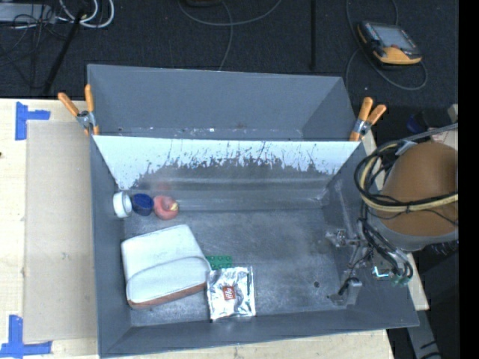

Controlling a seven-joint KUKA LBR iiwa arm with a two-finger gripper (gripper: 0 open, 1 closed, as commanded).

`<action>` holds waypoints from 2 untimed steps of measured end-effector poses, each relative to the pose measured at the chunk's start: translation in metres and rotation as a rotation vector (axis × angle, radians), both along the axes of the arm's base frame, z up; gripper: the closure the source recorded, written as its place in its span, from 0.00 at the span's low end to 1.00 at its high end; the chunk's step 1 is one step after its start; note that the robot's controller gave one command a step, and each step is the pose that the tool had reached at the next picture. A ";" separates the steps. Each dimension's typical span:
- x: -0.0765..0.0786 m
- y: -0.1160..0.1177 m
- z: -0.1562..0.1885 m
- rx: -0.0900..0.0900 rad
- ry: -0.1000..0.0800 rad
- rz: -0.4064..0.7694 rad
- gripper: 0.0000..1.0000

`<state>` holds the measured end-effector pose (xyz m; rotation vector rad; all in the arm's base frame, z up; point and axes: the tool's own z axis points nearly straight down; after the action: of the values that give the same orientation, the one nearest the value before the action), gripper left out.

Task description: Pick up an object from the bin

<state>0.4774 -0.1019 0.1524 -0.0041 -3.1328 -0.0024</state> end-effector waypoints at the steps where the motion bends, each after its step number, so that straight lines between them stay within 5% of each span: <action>1: 0.013 0.126 -0.084 0.002 -0.011 0.300 0.00; 2: -0.004 0.142 -0.080 -0.003 -0.028 0.284 0.00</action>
Offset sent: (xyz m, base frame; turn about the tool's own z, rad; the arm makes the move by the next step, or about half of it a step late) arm 0.0118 0.1226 -0.0824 -0.2917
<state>0.4737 0.0398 0.0723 0.4440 -3.1290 0.0037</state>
